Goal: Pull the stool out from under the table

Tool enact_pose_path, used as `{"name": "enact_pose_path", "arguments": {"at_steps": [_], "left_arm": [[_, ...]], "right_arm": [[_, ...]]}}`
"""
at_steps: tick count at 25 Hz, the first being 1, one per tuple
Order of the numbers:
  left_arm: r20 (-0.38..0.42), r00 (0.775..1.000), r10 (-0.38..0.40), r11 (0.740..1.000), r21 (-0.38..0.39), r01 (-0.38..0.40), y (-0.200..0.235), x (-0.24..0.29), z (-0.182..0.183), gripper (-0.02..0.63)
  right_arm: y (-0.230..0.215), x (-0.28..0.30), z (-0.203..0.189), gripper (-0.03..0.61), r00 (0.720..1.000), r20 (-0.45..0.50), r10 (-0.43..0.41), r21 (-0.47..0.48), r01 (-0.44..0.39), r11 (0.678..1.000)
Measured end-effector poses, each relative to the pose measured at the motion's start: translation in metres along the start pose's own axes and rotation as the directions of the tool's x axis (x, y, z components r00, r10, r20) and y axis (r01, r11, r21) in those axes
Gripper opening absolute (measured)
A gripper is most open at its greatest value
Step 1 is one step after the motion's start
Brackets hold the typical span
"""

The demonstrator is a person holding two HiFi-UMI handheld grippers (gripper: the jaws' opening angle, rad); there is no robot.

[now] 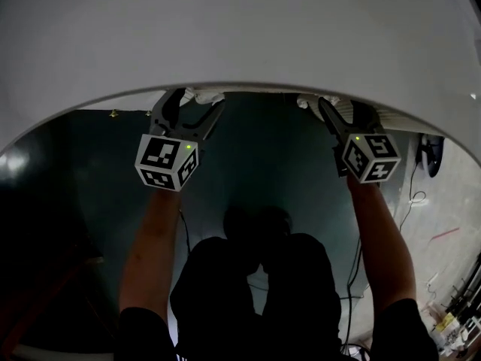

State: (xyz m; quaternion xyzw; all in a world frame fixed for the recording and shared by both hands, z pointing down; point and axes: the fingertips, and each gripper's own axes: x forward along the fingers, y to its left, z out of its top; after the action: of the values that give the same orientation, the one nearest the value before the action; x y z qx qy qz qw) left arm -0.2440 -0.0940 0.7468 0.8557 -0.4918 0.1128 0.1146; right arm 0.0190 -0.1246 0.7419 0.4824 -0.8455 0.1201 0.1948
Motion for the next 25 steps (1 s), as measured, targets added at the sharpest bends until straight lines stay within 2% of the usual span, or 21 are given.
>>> {"name": "enact_pose_path", "arguments": {"at_steps": [5, 10, 16, 21, 25], "left_arm": [[-0.006, 1.000, 0.016, 1.000, 0.019, -0.016, 0.006, 0.013, -0.005, 0.373], [-0.014, 1.000, 0.009, 0.999, 0.031, -0.009, 0.006, 0.023, -0.012, 0.373], [0.003, 0.998, 0.063, 0.998, -0.030, -0.063, 0.012, 0.033, -0.014, 0.374], [-0.020, 0.997, 0.076, 0.994, -0.080, -0.077, 0.008, 0.030, -0.009, 0.373], [-0.068, 0.994, 0.086, 0.994, -0.058, -0.090, 0.009, 0.029, -0.010, 0.373]], "right_arm": [[-0.010, 0.007, -0.008, 0.296, 0.999, -0.015, -0.038, -0.023, 0.037, 0.999], [-0.009, 0.013, -0.008, 0.296, 1.000, 0.013, -0.003, -0.046, 0.003, 0.999], [-0.006, 0.012, -0.009, 0.296, 0.999, 0.013, 0.042, -0.048, -0.041, 0.998], [-0.003, 0.008, -0.007, 0.297, 0.998, 0.007, 0.062, -0.035, -0.061, 0.997], [0.000, 0.004, -0.010, 0.296, 0.996, -0.015, 0.088, -0.053, -0.089, 0.995]]}}
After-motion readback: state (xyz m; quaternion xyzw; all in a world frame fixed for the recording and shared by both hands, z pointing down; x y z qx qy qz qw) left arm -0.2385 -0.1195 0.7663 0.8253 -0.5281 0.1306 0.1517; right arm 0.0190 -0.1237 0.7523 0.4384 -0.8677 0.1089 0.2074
